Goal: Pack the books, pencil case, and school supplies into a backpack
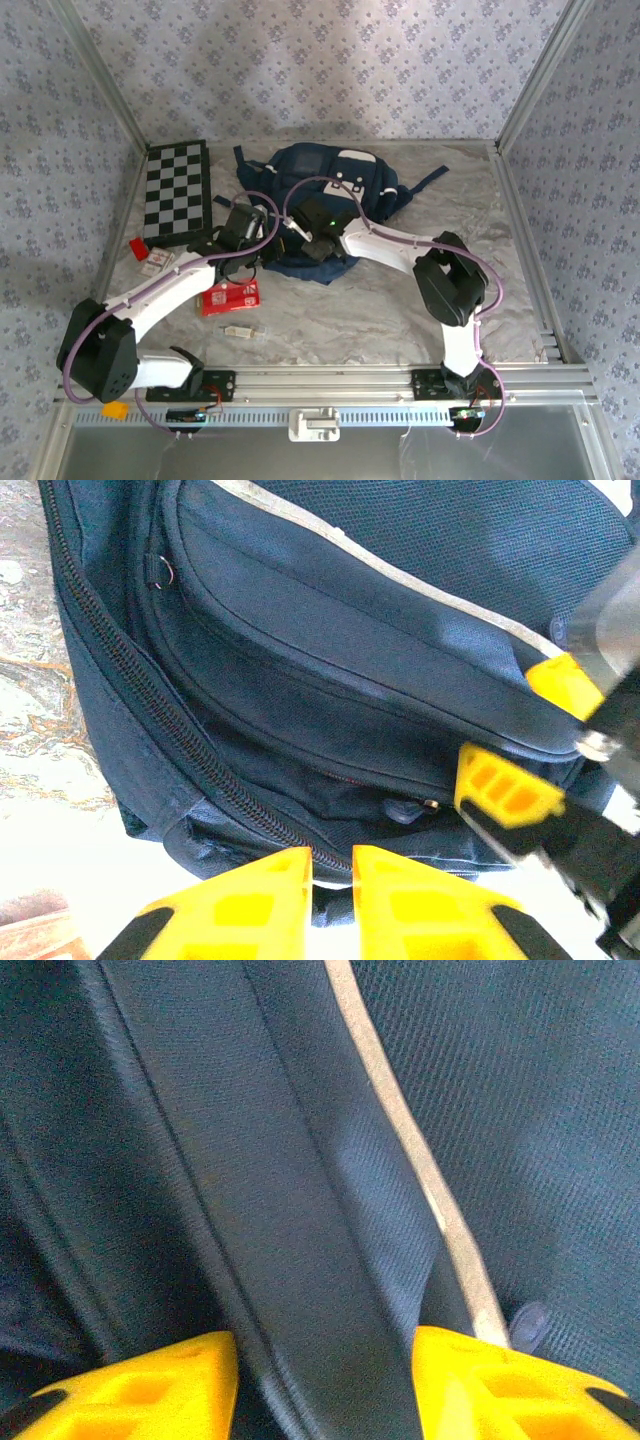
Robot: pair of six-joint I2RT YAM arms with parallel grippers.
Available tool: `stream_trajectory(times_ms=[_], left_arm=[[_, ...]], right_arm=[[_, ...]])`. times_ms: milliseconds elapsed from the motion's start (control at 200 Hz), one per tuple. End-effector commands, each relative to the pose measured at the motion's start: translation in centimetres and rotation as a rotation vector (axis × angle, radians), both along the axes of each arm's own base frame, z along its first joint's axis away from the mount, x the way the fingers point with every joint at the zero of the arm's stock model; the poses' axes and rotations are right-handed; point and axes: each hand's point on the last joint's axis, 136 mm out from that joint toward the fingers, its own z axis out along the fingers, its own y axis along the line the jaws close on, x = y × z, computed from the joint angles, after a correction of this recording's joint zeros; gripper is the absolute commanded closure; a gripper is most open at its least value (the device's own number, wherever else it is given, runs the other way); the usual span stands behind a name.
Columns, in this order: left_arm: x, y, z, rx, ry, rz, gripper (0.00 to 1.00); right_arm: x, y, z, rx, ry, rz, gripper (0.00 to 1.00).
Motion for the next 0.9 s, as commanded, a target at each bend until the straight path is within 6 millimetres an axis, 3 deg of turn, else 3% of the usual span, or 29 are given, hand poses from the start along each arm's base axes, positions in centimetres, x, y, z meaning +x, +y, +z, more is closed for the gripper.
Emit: stream_trajectory(times_ms=[0, 200, 255, 575, 795, 895], left_arm=[[-0.2, 0.2, 0.4, -0.012, -0.001, -0.002, 0.81], [0.0, -0.1, 1.0, -0.004, -0.03, -0.04, 0.76], [0.2, -0.3, 1.4, -0.005, -0.056, -0.059, 0.74], [0.2, -0.5, 2.9, 0.074, -0.195, -0.189, 0.58], [-0.7, -3.8, 3.7, 0.082, -0.273, -0.334, 0.55], [-0.9, -5.3, 3.1, 0.126, -0.292, -0.377, 0.55]], right_arm=[[1.3, -0.6, -0.5, -0.086, -0.045, 0.03, 0.61], [1.5, 0.5, 3.0, -0.01, -0.089, 0.084, 0.92], [1.6, 0.7, 4.2, 0.017, -0.11, 0.086, 0.96], [0.2, 0.7, 9.9, 0.147, -0.105, 0.14, 1.0], [0.2, 0.7, 11.6, 0.237, -0.067, 0.139, 1.0], [0.3, 0.7, 12.1, 0.278, -0.053, 0.129, 1.0]])
